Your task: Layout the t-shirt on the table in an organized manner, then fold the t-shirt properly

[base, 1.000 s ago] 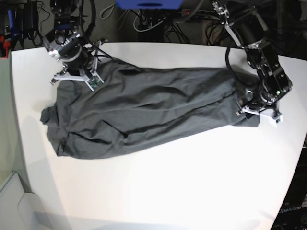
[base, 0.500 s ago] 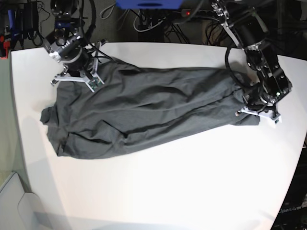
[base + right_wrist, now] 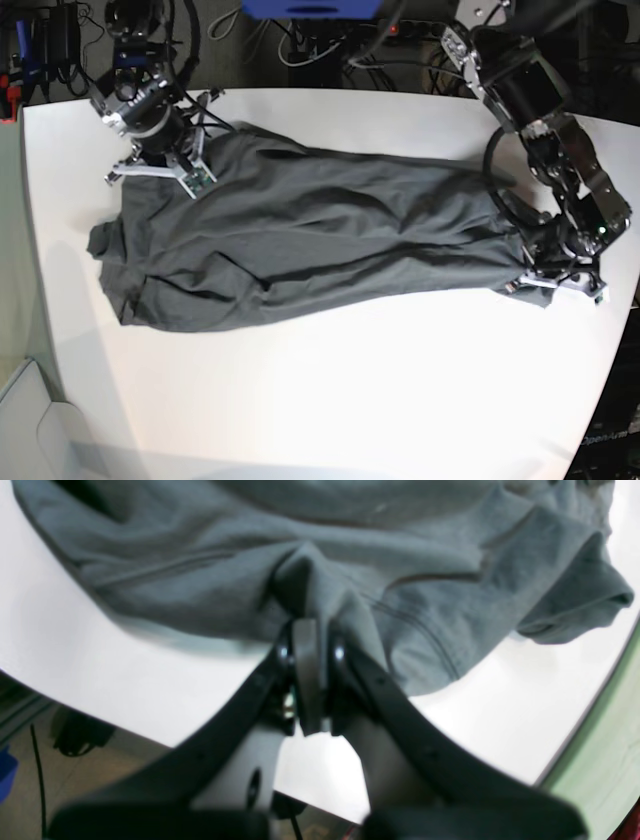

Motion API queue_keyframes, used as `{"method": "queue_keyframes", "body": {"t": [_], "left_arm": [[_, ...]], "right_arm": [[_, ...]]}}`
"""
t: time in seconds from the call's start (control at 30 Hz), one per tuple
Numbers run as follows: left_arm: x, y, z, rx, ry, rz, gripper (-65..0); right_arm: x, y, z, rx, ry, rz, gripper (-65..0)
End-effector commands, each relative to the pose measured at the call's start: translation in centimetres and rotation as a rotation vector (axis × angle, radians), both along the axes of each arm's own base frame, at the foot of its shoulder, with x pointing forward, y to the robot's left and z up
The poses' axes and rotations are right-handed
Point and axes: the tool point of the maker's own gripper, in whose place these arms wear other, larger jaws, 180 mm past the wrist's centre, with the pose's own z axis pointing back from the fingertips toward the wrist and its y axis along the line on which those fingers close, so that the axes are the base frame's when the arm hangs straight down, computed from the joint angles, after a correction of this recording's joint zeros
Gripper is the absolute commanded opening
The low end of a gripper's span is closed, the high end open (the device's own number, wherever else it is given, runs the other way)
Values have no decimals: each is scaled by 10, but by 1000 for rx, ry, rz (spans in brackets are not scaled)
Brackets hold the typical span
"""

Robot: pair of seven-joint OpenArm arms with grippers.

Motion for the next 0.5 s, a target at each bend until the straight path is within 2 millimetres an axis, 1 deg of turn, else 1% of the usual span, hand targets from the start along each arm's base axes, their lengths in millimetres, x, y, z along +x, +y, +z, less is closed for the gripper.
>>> {"method": "queue_keyframes", "body": {"t": [0.0, 0.1, 0.13, 0.27, 0.37, 0.47], "left_arm": [[18, 5, 17, 0, -56, 22, -618], [38, 7, 11, -36, -74, 84, -617], [45, 11, 11, -38, -88, 105, -617], [73, 11, 7, -55, -130, 130, -617], [77, 9, 1, -68, -115, 127, -616], [72, 10, -4, -64, -101, 129, -616]], "right_arm": [[6, 2, 8, 10, -33, 0, -650], [6, 1, 8, 9, -34, 1, -650], [6, 1, 8, 9, -34, 1, -650], [6, 1, 8, 8, -33, 1, -650], [6, 1, 8, 8, -33, 1, -650], [6, 1, 8, 7, -33, 1, -650]]}}
